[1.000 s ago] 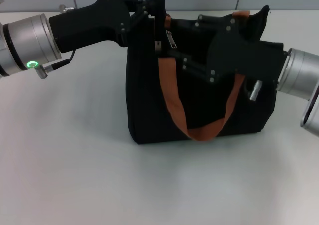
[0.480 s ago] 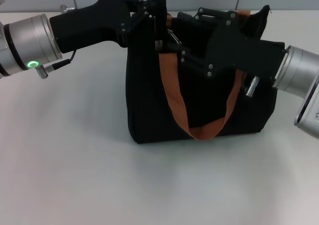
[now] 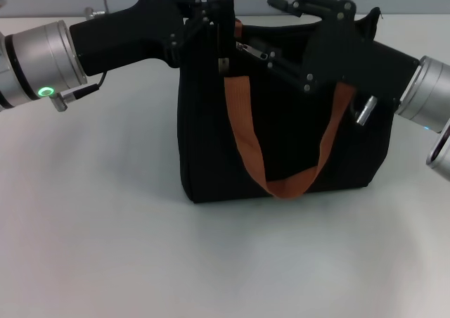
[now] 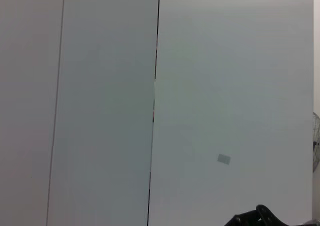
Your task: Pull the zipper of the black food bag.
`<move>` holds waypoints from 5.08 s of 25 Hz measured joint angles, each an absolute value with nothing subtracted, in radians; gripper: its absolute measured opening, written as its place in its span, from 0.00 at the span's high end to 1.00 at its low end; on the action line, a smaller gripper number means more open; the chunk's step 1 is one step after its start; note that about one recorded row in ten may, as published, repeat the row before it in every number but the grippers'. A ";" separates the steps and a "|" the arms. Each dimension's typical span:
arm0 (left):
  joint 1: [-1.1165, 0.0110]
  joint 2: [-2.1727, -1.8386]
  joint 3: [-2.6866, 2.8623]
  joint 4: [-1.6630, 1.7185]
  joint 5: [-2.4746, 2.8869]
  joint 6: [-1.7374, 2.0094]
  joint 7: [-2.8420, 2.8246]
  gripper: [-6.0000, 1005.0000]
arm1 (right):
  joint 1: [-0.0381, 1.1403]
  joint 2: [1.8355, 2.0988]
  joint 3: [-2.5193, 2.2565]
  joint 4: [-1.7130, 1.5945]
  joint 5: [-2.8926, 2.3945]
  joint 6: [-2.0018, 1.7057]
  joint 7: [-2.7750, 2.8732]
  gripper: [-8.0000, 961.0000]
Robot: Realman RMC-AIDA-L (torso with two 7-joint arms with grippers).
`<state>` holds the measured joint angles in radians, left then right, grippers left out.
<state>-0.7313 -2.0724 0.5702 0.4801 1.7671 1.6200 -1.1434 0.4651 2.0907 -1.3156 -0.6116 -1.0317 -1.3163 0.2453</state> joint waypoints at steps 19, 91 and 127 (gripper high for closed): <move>-0.729 -2.072 0.576 0.480 1.733 1.635 -1.143 0.97 | 0.560 1.874 -1.103 -0.588 -1.220 -1.617 1.906 0.50; -0.739 -2.074 0.600 0.454 1.729 1.637 -1.101 0.97 | 0.722 1.951 -1.046 -0.420 -1.480 -1.501 2.404 0.50; -0.756 -2.076 0.593 0.440 1.715 1.640 -1.101 0.97 | 0.724 1.966 -1.040 -0.425 -1.532 -1.512 2.350 0.51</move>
<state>-0.7563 -2.0755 0.5933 0.4402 1.7152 1.6403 -1.1014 0.7240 1.9662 -1.0401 -0.4249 -1.5318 -1.5120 2.3495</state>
